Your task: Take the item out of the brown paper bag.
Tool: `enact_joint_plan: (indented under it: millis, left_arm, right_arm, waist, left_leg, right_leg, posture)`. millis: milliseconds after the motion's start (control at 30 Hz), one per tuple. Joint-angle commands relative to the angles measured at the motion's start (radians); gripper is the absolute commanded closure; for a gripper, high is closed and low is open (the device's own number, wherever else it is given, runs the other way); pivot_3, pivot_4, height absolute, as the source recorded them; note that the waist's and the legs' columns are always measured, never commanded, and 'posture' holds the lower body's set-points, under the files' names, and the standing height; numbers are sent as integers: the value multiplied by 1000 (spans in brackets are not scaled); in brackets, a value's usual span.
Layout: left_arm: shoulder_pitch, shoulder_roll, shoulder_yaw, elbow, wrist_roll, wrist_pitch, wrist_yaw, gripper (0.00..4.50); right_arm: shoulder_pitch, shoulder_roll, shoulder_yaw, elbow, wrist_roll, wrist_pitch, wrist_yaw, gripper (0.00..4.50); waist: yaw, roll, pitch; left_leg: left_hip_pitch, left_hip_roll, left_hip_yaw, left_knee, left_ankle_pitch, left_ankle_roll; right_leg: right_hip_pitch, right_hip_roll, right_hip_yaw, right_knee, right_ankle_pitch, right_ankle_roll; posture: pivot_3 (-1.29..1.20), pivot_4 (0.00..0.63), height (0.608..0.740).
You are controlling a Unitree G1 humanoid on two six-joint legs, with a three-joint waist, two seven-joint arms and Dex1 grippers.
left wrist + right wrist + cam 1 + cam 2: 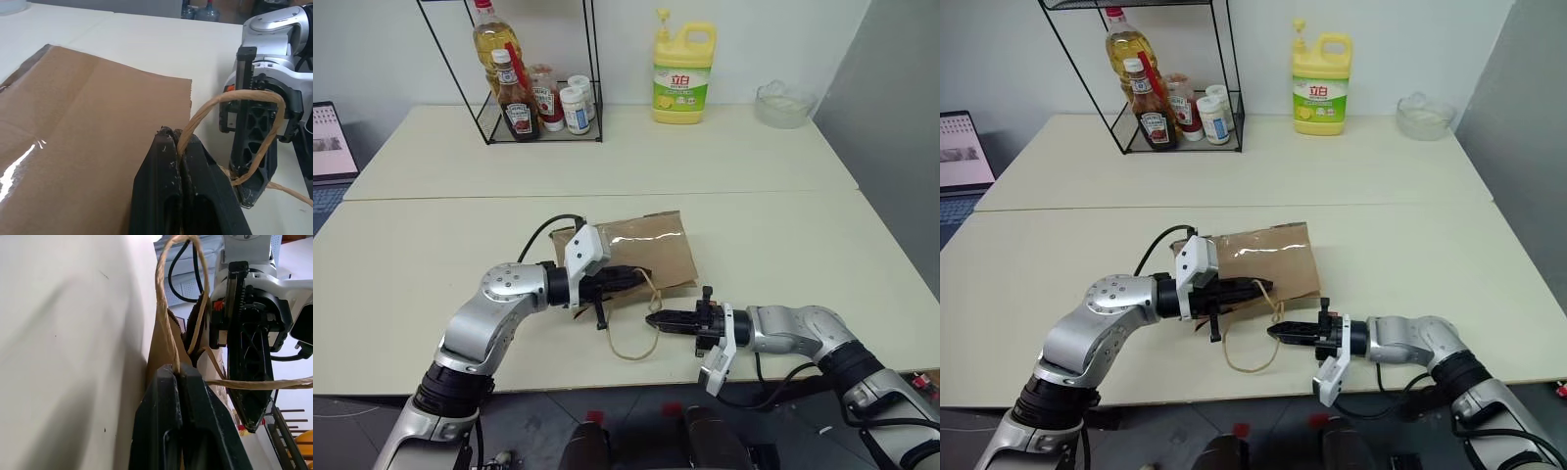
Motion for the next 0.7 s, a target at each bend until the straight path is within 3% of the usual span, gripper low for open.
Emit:
enact_joint_plan:
  millis: [33, 700]
  left_arm:
    - [-47, -11, 51, -15, -40, 33, 27, 4500]
    - [-318, -64, 212, 84, -145, 201, 196, 4500]
  right_arm:
    - [12, -15, 32, 32, 7, 30, 58, 4478]
    - [34, -21, 75, 92, 197, 118, 290, 4478]
  waist:
    - [0, 0, 0]
    - [0, -4, -2]
  left_leg:
    - [0, 0, 0, 0, 0, 0]
    - [1, 0, -1, 0, 0, 0]
  right_leg:
    - [0, 0, 0, 0, 0, 0]
    - [3, 0, -1, -1, 0, 0]
  posture:
    - [0, 150, 740]
    - [0, 150, 740]
